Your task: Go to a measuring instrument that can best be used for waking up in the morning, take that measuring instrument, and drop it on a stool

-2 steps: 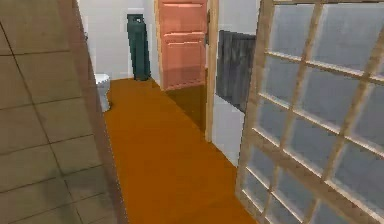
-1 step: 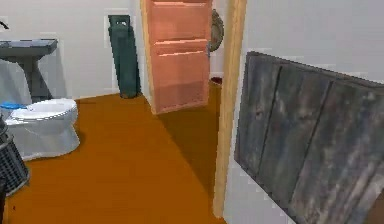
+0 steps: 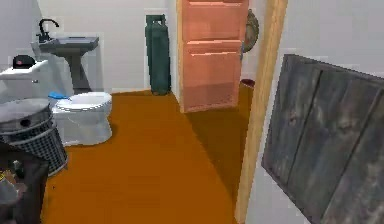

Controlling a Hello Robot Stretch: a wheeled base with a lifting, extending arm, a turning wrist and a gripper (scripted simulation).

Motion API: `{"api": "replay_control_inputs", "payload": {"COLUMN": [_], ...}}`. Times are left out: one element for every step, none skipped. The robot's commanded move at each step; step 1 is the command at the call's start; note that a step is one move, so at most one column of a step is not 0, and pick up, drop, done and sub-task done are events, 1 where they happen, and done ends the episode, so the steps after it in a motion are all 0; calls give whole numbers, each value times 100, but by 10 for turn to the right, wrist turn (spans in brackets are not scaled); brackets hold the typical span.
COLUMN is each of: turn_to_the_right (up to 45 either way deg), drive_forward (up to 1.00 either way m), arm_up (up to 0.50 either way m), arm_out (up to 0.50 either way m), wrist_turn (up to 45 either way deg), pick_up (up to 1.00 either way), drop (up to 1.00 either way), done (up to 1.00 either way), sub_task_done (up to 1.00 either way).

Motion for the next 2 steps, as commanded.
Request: {"api": "replay_control_inputs", "payload": {"turn_to_the_right": [0, -90], "drive_forward": [100, 0], "arm_up": [0, 0], "arm_out": [0, 0], "wrist_turn": [0, 0], "pick_up": [0, 0], "drop": [0, 0], "done": [0, 0], "sub_task_done": [0, 0]}}
